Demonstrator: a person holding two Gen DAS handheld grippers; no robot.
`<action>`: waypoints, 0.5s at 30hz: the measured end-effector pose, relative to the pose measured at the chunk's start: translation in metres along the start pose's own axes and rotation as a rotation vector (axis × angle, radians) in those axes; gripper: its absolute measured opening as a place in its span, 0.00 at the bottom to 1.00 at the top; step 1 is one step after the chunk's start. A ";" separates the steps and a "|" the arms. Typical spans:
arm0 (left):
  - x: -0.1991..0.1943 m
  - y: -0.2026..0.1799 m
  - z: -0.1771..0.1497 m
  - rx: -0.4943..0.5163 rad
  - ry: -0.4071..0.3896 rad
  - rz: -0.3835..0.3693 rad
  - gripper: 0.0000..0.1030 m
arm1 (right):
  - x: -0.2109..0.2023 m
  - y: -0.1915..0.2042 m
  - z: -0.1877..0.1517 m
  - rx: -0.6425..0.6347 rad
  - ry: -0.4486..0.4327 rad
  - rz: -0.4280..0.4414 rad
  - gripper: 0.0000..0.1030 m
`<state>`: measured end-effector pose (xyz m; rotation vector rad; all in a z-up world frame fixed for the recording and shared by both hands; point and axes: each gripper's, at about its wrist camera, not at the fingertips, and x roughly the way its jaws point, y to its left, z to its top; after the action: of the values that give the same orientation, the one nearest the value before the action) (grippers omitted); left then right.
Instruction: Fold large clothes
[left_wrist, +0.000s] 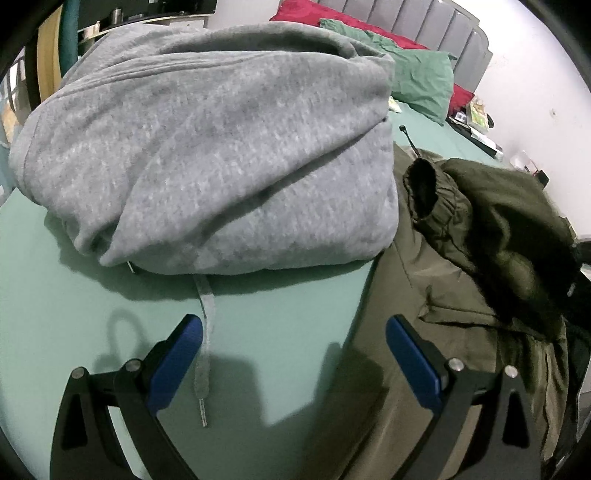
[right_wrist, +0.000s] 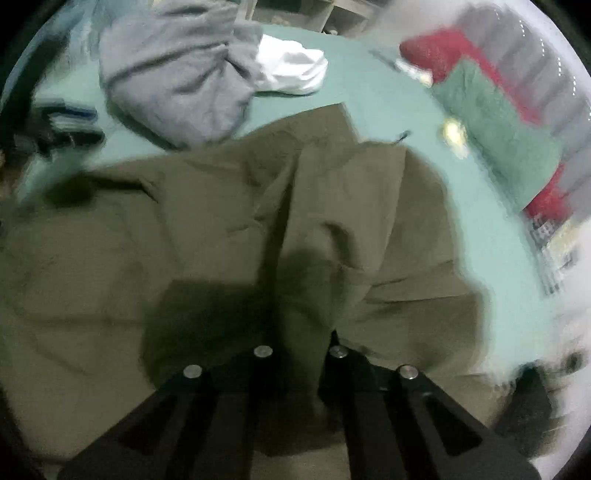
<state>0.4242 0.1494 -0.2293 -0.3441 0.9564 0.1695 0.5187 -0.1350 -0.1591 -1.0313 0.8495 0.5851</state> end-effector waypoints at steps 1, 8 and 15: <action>-0.001 0.000 -0.001 0.000 -0.004 0.000 0.97 | -0.013 -0.015 0.005 -0.052 -0.005 -0.146 0.02; -0.003 -0.001 -0.009 0.016 0.003 0.001 0.97 | -0.037 -0.074 0.000 -0.475 0.033 -1.076 0.02; -0.008 -0.003 -0.011 0.019 0.006 -0.021 0.97 | 0.028 0.082 -0.090 -0.419 0.076 -0.595 0.02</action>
<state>0.4119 0.1432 -0.2276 -0.3374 0.9589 0.1398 0.4420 -0.1826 -0.2457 -1.6166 0.4480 0.2142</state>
